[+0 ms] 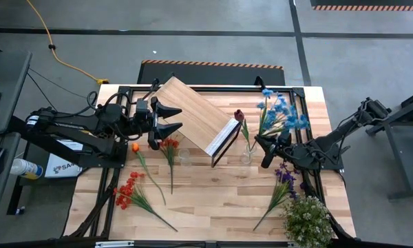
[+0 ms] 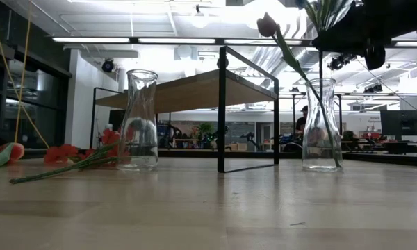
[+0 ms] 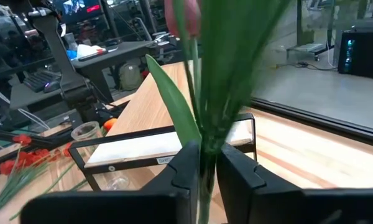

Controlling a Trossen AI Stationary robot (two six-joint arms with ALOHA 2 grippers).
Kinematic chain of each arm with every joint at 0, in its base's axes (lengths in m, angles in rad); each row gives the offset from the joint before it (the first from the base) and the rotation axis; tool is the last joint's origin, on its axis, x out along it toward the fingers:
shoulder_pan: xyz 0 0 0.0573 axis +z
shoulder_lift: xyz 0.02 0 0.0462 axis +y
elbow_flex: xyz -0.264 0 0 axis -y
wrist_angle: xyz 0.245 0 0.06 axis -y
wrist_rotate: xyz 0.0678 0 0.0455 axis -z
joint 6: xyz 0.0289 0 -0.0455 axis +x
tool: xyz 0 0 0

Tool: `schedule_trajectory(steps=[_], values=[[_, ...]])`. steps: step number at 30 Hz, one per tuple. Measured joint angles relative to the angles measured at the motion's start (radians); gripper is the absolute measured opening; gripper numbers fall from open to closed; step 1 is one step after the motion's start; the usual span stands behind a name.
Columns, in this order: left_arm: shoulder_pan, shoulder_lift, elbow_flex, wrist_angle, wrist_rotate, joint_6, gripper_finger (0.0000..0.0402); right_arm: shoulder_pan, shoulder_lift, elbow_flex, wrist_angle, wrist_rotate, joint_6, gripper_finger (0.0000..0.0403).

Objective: Pick and place flowers into a vace then onto a shelf
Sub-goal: Put the blue flowers into the right transparent flower vase

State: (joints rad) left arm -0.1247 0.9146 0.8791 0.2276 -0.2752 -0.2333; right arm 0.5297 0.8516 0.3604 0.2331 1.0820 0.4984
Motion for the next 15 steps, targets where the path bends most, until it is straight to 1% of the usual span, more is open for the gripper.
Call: schedule_trajectory(steps=[9, 15], values=[[0.0, 0.0, 0.0, 0.0, 0.0, 0.0, 0.0303, 0.0, 0.0, 0.0, -0.017, -0.071, 0.0, 0.0069], [0.0, 0.0, 0.0, -0.002, 0.0, 0.0, 0.0303, 0.0, 0.0, 0.0, -0.074, -0.109, 0.025, 0.0082]])
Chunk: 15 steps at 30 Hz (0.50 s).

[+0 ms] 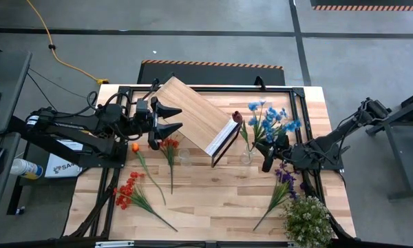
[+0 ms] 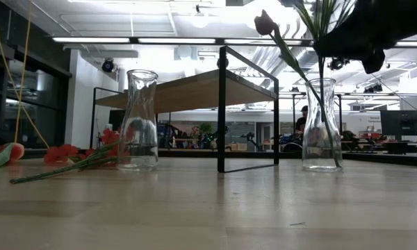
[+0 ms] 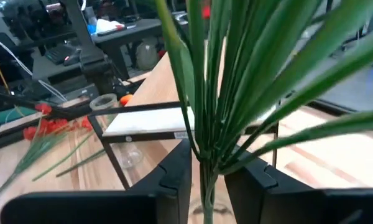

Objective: Pick and place flowers into a vace then onto a shelf
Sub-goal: Put the blue flowers into the right transparent flower vase

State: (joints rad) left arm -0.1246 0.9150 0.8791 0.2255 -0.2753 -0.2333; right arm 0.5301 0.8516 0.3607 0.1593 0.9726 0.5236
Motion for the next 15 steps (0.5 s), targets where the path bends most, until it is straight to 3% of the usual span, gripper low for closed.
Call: schedule_trajectory(steps=[15], values=[[0.0, 0.0, 0.0, -0.005, 0.0, 0.0, 0.0303, 0.0, -0.001, 0.0, -0.117, -0.159, 0.108, 0.0129]])
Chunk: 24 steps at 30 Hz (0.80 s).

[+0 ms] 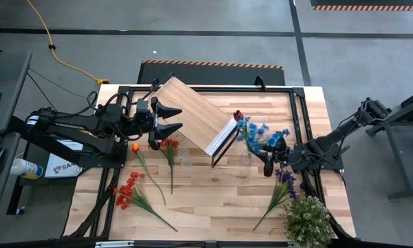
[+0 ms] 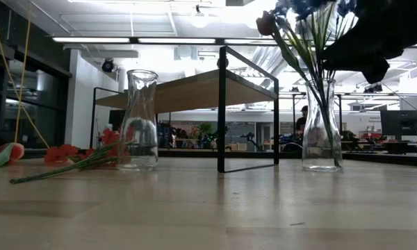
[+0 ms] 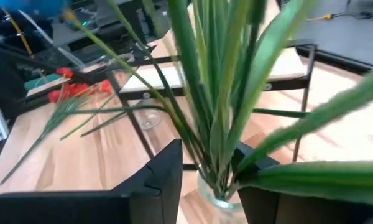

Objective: Pick and place flowers into a vace then onto a shelf
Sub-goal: Put the blue flowers into the right transparent flower vase

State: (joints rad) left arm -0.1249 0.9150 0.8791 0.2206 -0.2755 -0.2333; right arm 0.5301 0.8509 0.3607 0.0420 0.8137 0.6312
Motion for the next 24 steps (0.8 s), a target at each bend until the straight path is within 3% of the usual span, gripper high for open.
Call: schedule_trajectory(steps=[17, 24], values=[[0.0, 0.0, 0.0, -0.005, 0.0, 0.0, 0.0303, 0.0, -0.064, 0.001, -0.106, -0.247, 0.102, 0.0147], [0.0, 0.0, 0.0, -0.005, 0.0, 0.0, 0.0303, 0.0, -0.155, 0.0, -0.109, -0.263, 0.087, 0.0145]])
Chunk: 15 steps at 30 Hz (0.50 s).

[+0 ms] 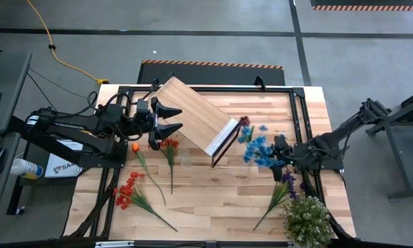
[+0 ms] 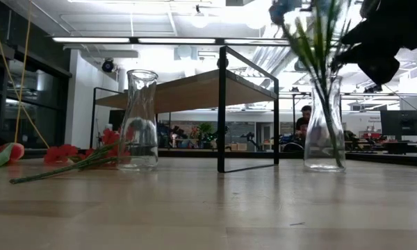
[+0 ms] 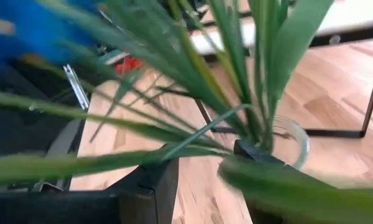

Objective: Pick and place flowers into a vace then onto a shelf
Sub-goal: Put the blue flowers into the right transparent flower vase

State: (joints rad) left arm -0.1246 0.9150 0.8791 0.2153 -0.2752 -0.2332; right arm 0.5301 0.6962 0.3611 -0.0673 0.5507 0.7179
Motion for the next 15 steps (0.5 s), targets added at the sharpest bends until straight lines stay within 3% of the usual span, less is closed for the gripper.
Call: schedule_trajectory(steps=[15], values=[[0.0, 0.0, 0.0, 0.003, 0.0, 0.0, 0.0303, 0.0, -0.064, 0.0, -0.029, -0.027, -0.019, 0.0145]])
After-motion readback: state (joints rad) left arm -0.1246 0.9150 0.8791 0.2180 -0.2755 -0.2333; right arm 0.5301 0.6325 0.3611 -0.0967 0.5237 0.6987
